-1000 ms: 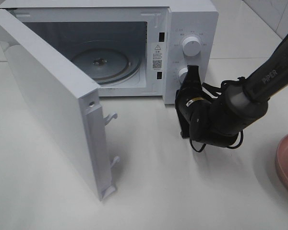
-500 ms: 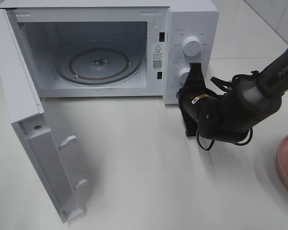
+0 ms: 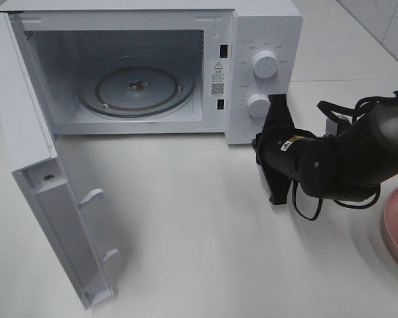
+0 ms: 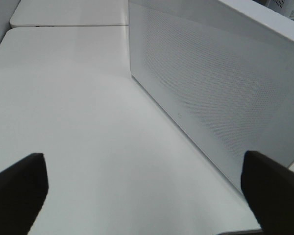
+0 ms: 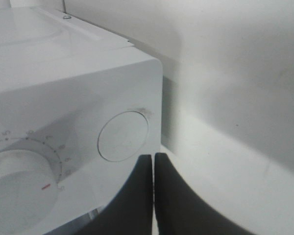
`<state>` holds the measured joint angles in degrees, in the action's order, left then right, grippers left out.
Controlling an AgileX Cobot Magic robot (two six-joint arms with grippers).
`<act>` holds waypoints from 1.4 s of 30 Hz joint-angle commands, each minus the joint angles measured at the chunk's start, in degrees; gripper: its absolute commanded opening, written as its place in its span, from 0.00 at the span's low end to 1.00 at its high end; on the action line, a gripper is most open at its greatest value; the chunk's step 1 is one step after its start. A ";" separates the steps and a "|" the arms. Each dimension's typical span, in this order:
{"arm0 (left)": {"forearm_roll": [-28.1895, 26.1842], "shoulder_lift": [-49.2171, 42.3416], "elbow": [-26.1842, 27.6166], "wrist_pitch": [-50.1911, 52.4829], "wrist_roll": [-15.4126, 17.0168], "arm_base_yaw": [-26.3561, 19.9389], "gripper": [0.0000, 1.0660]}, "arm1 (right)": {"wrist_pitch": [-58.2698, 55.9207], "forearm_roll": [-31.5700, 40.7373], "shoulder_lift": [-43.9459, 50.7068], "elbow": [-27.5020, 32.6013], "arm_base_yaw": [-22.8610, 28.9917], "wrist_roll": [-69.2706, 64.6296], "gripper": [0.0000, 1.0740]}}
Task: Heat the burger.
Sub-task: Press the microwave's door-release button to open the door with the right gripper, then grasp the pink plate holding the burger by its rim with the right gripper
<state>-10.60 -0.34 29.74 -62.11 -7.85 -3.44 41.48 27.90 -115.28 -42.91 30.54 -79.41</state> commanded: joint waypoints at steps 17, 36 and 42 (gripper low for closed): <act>-0.06 -0.92 -0.17 0.80 0.40 0.00 0.94 | -20.80 -16.39 13.41 1.95 -0.23 16.73 0.01; -0.06 -0.92 -0.17 0.80 0.40 0.00 0.94 | -54.32 -26.07 24.75 1.72 -0.23 47.84 0.04; -0.06 -0.92 -0.17 0.80 0.46 0.00 0.94 | -69.16 -25.90 25.55 -0.46 -0.29 61.54 0.06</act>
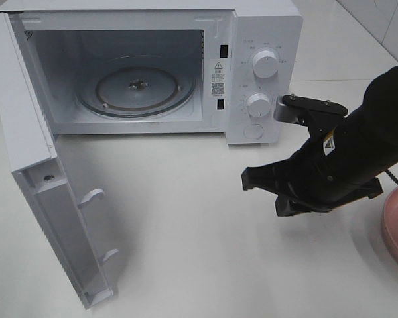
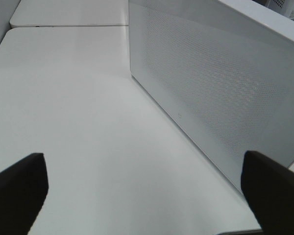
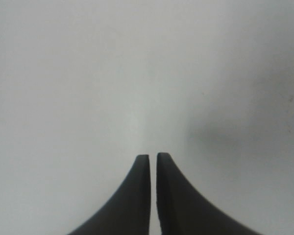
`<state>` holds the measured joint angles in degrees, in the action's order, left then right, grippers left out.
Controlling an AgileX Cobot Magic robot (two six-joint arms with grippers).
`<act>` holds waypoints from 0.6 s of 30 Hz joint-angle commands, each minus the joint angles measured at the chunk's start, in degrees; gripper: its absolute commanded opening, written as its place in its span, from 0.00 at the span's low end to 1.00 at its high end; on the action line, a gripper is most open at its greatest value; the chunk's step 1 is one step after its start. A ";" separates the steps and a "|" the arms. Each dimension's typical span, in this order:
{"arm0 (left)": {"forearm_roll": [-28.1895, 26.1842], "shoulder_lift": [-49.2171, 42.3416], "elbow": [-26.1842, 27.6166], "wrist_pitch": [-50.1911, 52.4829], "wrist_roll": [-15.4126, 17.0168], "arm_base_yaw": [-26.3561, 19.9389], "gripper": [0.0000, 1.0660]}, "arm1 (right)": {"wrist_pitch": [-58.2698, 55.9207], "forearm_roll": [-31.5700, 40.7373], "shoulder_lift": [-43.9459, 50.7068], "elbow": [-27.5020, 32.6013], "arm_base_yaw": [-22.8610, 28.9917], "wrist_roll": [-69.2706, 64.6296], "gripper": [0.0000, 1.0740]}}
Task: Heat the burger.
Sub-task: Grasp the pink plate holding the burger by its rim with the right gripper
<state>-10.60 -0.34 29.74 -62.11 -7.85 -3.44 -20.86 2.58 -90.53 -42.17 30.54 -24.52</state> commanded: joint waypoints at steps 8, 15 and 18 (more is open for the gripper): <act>-0.06 -0.92 -0.17 0.80 0.46 0.00 0.94 | -17.13 -1.60 1.26 -3.32 -0.40 11.86 0.11; -0.06 -0.92 -0.17 0.80 0.46 0.00 0.94 | -17.53 -2.12 5.61 -3.38 -1.78 19.82 0.43; -0.06 -0.92 -0.17 0.80 0.46 0.00 0.94 | -17.59 -3.38 6.59 -3.38 -2.46 19.82 0.57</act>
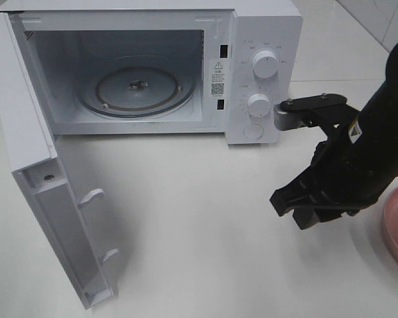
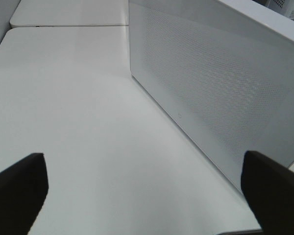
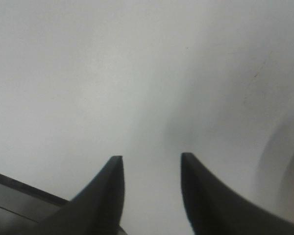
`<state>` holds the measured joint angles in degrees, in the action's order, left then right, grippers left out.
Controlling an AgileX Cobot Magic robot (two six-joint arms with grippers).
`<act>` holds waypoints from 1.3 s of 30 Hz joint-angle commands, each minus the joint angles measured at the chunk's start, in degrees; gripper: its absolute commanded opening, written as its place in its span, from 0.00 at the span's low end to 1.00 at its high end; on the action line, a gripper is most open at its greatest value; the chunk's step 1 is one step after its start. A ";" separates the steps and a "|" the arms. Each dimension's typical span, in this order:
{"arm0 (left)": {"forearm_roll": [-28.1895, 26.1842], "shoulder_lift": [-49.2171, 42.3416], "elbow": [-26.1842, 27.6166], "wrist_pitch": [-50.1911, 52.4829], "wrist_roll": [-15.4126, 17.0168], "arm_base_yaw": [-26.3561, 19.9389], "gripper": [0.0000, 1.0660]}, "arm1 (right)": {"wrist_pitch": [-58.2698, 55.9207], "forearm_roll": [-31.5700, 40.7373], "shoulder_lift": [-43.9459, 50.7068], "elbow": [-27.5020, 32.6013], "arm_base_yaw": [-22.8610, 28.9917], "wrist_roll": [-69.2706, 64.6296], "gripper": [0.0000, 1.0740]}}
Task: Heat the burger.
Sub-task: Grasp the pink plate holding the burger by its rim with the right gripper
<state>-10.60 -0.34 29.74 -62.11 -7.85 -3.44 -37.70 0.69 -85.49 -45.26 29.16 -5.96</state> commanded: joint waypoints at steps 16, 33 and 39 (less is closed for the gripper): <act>-0.06 -0.92 -0.17 0.80 0.46 0.00 0.94 | -8.14 -3.44 3.44 -0.29 -12.95 1.32 0.92; -0.06 -0.92 -0.17 0.80 0.46 0.00 0.94 | -8.19 -6.07 3.27 -0.23 -24.18 2.35 0.87; -0.06 -0.92 -0.17 0.80 0.46 0.00 0.94 | -7.79 -6.82 0.63 -0.11 -24.35 1.78 0.86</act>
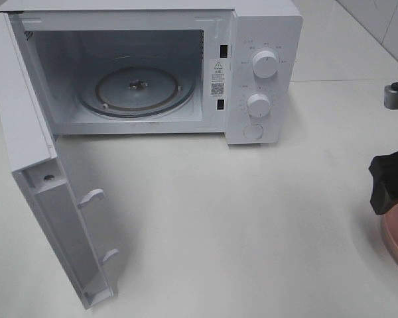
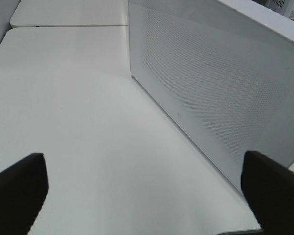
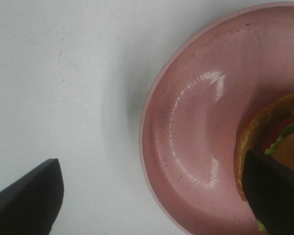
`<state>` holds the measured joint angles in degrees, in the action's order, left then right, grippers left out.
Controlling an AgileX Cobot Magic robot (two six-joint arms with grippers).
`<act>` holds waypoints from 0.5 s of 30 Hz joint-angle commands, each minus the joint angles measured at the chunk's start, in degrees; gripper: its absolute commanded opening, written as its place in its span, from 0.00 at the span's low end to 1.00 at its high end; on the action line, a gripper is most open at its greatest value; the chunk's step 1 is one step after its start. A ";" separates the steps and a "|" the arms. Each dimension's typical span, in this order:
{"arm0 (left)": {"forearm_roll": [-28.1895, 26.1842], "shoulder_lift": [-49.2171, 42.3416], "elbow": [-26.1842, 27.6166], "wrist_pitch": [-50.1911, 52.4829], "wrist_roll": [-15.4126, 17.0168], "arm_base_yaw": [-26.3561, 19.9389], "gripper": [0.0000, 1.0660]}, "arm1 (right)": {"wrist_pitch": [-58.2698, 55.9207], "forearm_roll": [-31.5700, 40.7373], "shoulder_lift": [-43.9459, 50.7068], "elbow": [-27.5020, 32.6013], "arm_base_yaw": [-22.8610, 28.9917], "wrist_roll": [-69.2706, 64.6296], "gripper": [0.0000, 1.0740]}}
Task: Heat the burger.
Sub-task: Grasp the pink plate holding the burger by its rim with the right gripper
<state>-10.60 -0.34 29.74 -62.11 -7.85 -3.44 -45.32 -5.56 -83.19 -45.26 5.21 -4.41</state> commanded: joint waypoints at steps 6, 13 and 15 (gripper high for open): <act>-0.06 -0.92 -0.17 0.80 0.46 0.00 0.94 | 2.98 -0.57 -5.56 -0.11 -0.40 -2.23 0.85; -0.06 -0.92 -0.17 0.80 0.46 0.00 0.94 | 6.30 -0.52 -8.88 -0.11 -0.40 -3.78 0.84; -0.06 -0.92 -0.17 0.80 0.46 0.00 0.94 | 6.59 -0.52 -10.08 -0.11 -0.40 -3.78 0.84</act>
<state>-10.60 -0.34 29.74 -62.11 -7.85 -3.44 -39.19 -5.96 -92.42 -45.26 5.21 -7.73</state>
